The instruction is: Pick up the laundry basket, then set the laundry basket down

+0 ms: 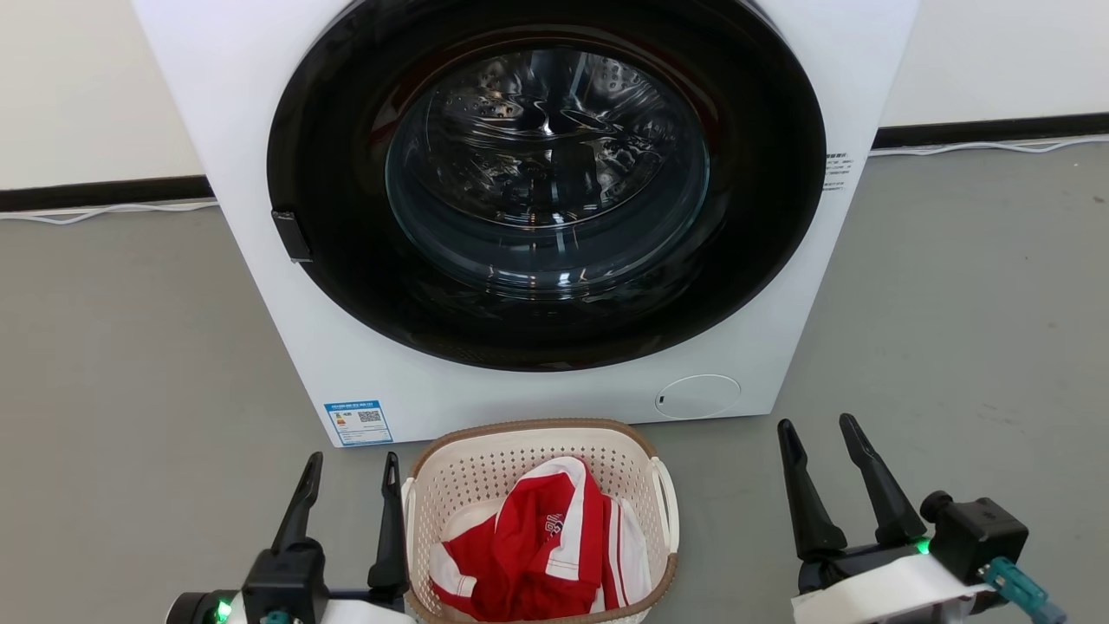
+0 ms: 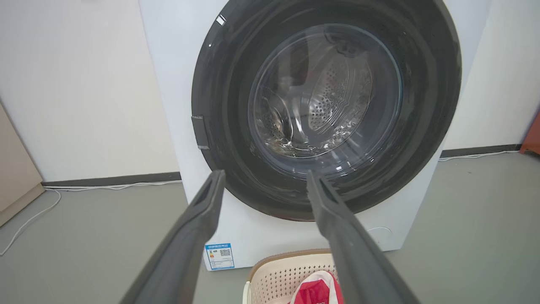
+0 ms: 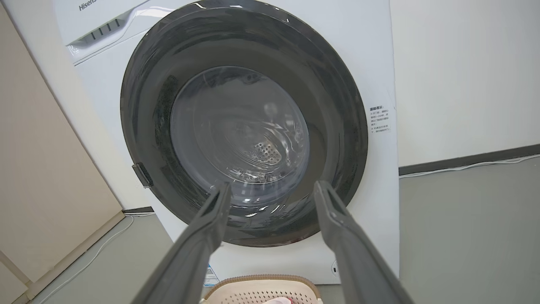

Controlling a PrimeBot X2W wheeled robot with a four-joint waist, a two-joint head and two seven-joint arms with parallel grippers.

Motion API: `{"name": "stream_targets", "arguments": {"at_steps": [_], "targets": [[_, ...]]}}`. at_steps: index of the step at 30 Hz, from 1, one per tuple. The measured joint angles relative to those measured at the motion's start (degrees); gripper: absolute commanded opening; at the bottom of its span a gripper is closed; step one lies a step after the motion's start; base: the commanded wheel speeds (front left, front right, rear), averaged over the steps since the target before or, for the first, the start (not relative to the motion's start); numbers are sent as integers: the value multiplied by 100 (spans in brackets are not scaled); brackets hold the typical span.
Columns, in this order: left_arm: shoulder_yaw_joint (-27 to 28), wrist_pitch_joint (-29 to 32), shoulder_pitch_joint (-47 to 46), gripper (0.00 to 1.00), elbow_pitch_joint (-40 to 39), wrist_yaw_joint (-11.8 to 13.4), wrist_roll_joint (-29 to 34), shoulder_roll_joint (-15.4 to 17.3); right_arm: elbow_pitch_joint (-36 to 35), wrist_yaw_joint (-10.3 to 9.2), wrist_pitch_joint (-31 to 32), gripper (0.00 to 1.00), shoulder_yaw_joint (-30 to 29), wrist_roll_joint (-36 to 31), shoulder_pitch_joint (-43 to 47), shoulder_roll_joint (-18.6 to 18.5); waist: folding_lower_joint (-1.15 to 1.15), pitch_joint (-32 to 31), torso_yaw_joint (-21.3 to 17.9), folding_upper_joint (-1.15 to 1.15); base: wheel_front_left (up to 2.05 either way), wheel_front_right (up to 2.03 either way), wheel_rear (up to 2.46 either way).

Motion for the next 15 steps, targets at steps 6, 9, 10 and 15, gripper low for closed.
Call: {"name": "stream_targets", "arguments": {"at_steps": [6, 9, 10, 15], "targets": [[-12, -99, 14, 100, -3, 86, 358, 1, -7, 0, -118, 100, 49, -365, -1, -8, 0, 1, -6, 0, 0, 0, 0], [-19, -124, 28, 100, -10, 99, 471, -2, -5, 0, -162, 100, 70, -472, -1, -8, 0, -3, -6, 0, 0, 0, 0], [-16, -140, 45, 100, -11, 99, 469, -4, -1, 1, -165, 100, 74, -487, -1, -8, 0, -4, -5, 0, 0, 0, 0], [13, -142, 120, 100, 5, 97, 455, -25, 20, 1, -166, 100, 74, -489, -1, -9, 0, -5, -6, 0, 0, 0, 0]]}}
